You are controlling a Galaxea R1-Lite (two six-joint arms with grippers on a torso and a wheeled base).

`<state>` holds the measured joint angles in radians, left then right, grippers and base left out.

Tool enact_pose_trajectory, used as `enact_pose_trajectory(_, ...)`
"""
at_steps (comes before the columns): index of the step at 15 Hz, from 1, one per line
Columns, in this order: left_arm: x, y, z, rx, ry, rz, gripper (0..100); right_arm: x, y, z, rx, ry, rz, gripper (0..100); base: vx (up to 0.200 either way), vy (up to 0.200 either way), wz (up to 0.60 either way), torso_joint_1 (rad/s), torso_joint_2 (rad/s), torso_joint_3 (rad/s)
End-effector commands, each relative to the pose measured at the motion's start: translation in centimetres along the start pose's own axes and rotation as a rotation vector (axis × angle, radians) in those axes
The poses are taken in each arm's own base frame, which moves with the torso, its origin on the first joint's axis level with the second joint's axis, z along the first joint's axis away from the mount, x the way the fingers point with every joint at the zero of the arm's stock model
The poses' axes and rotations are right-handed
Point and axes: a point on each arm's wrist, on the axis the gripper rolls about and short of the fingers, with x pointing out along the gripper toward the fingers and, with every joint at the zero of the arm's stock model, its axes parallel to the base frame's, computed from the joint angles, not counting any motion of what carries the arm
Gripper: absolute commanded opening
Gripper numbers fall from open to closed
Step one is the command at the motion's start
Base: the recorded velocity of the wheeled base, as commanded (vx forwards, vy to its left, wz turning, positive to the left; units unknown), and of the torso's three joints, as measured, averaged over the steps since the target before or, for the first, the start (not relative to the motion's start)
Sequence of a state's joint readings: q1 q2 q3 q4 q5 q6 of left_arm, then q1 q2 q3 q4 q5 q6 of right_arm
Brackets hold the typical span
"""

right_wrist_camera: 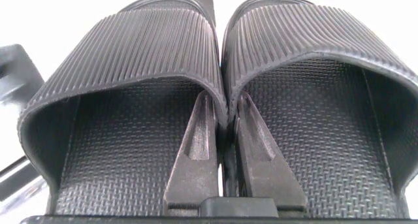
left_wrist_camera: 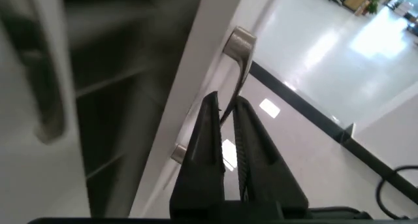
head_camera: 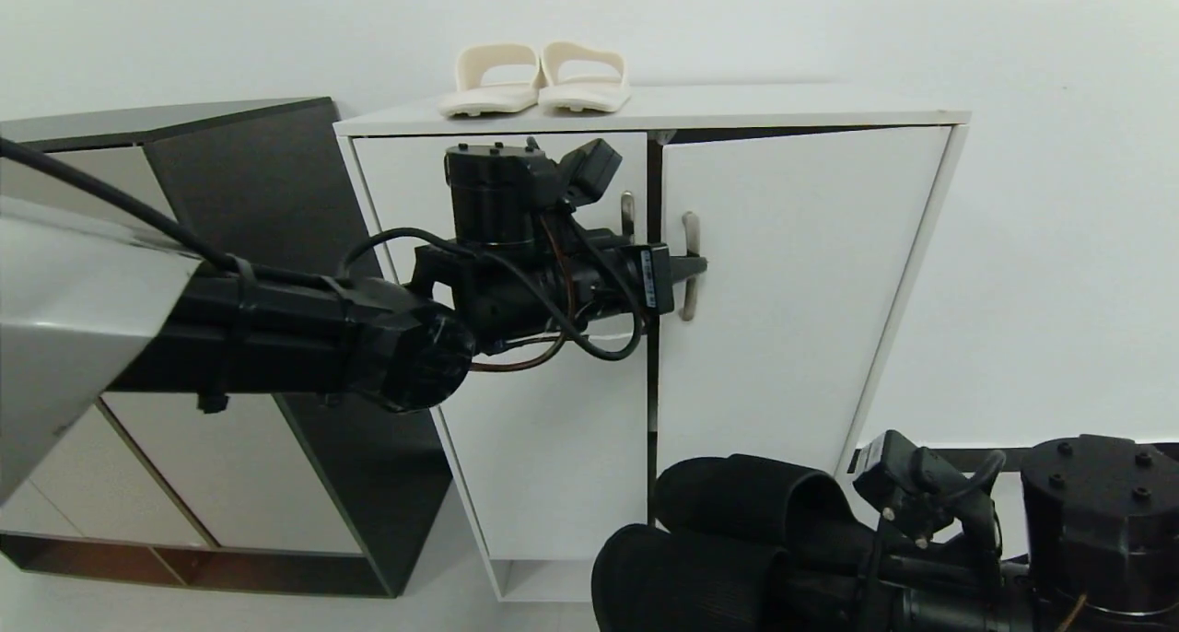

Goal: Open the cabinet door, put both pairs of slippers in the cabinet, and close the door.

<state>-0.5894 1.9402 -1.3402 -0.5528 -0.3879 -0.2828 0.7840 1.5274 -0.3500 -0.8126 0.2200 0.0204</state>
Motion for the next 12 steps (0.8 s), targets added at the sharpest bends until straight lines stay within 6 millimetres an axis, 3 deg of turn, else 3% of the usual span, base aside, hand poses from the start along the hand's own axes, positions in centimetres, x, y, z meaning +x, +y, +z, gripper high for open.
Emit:
enact_pose_trajectory(1, -2.3, -2.1, 0.9, 0.013, -0.033, -0.032, 0, -0.8, 0.6, -0.1, -0.010, -0.010, 0.034, 0, 0.000, 0.000, 0.00, 0.000, 0.00, 0.000)
enact_pose_trajectory(6, -6.9, -4.5, 0.8, 0.013, -0.027, -0.046, 0, -0.8, 0.7, -0.2, -0.014, -0.006, 0.042, 0, 0.000, 0.000, 0.00, 0.000, 0.00, 0.000)
enact_pose_trajectory(9, -7.2, -2.5, 1.7, 0.012, -0.053, 0.020, 0, -0.7, 0.7, -0.2, -0.014, -0.006, 0.039, 0, 0.000, 0.000, 0.00, 0.000, 0.00, 0.000)
enact_pose_trajectory(12, -5.3, -1.0, 2.5, -0.001, -0.074, 0.039, 0, -0.6, 0.7, -0.2, -0.013, -0.003, 0.036, 0, 0.000, 0.000, 0.00, 0.000, 0.00, 0.000)
